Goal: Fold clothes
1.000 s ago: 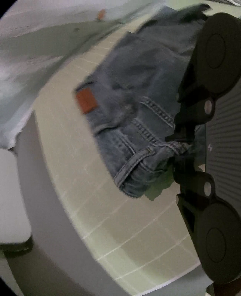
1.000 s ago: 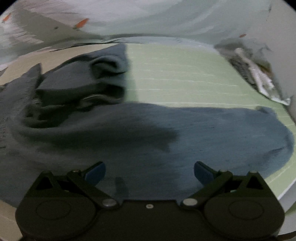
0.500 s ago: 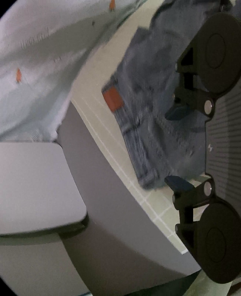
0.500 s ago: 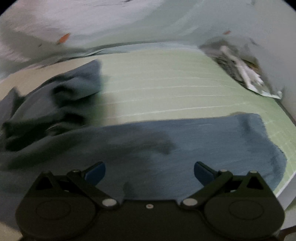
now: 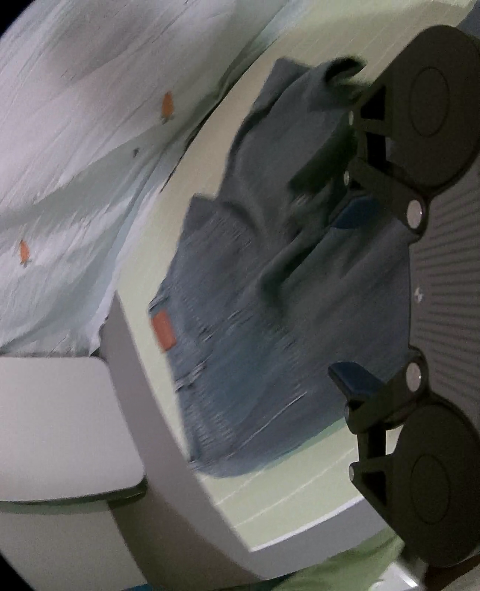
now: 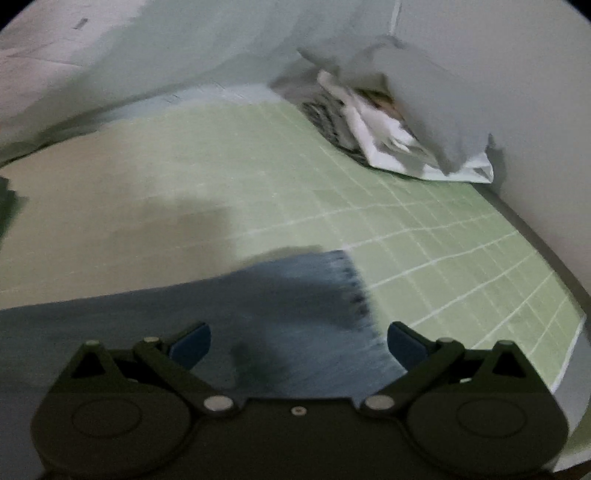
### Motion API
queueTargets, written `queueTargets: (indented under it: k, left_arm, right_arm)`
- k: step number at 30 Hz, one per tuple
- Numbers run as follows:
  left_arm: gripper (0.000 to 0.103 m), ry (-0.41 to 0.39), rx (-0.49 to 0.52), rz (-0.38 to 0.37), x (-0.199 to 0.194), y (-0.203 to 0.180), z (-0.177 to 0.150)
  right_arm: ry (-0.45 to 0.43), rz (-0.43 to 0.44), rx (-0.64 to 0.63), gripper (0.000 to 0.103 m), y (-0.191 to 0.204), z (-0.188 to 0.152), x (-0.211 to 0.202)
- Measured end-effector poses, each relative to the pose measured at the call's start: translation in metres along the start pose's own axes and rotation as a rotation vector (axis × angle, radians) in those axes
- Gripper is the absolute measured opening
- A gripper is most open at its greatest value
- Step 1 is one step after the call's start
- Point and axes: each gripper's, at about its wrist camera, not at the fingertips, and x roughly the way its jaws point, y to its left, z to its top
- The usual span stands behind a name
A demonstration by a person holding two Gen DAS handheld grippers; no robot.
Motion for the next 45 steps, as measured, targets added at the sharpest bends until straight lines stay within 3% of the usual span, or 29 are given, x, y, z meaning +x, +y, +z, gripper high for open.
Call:
queueTargets:
  k: [3, 4, 6, 7, 10, 14, 17, 19, 20, 21, 24, 27, 34, 40, 45]
  left_arm:
    - [0.08, 0.01, 0.027, 0.004, -0.011, -0.02, -0.016]
    - [0.08, 0.009, 0.04, 0.007, -0.015, -0.025, -0.02]
    - [0.08, 0.0, 0.064, 0.019, -0.022, -0.034, -0.024]
    - [0.08, -0.004, 0.071, 0.026, -0.025, -0.037, -0.025]
    - [0.08, -0.014, 0.069, 0.037, -0.031, -0.042, -0.025]
    - [0.08, -0.021, 0.075, 0.058, -0.035, -0.041, -0.02]
    - [0.081, -0.019, 0.08, 0.073, -0.034, -0.036, -0.014]
    - [0.081, -0.002, 0.079, 0.083, -0.029, -0.031, -0.009]
    - [0.081, 0.006, 0.084, 0.086, -0.026, -0.029, -0.006]
    - [0.081, 0.011, 0.094, 0.087, -0.024, -0.026, -0.003]
    - [0.082, 0.018, 0.136, 0.084, -0.014, -0.018, 0.006]
    - [0.085, 0.034, 0.179, 0.078, -0.001, -0.005, 0.023]
    - [0.085, 0.058, 0.231, 0.077, 0.044, 0.045, 0.082]
    - [0.086, 0.055, 0.219, 0.047, 0.09, 0.094, 0.146]
    - [0.087, 0.076, 0.255, 0.018, 0.142, 0.109, 0.201]
  right_arm:
    - [0.022, 0.036, 0.018, 0.101, -0.022, 0.006, 0.02]
    - [0.027, 0.059, 0.037, 0.093, -0.027, 0.007, 0.024]
    - [0.03, 0.105, 0.068, 0.067, -0.034, 0.007, 0.027]
    - [0.03, 0.129, 0.083, 0.04, -0.037, 0.007, 0.029]
    - [-0.004, 0.174, 0.099, 0.011, -0.042, 0.006, 0.025]
    - [-0.017, 0.153, 0.182, 0.011, -0.058, 0.01, 0.02]
    - [-0.029, 0.099, 0.135, 0.016, -0.05, 0.016, 0.011]
    - [-0.047, 0.062, 0.097, 0.033, -0.04, 0.02, 0.003]
    - [-0.057, 0.043, 0.078, 0.05, -0.035, 0.022, -0.002]
    - [-0.066, 0.025, 0.059, 0.061, -0.03, 0.024, -0.006]
    - [-0.1, 0.07, 0.044, 0.074, -0.004, 0.027, -0.021]
    - [-0.116, 0.157, 0.072, 0.095, 0.029, 0.029, -0.032]
    - [-0.047, 0.419, 0.204, 0.101, 0.132, 0.026, -0.044]
    - [-0.011, 0.429, 0.193, 0.102, 0.223, 0.023, -0.043]
    - [-0.01, 0.4, 0.23, 0.102, 0.278, 0.027, -0.048]
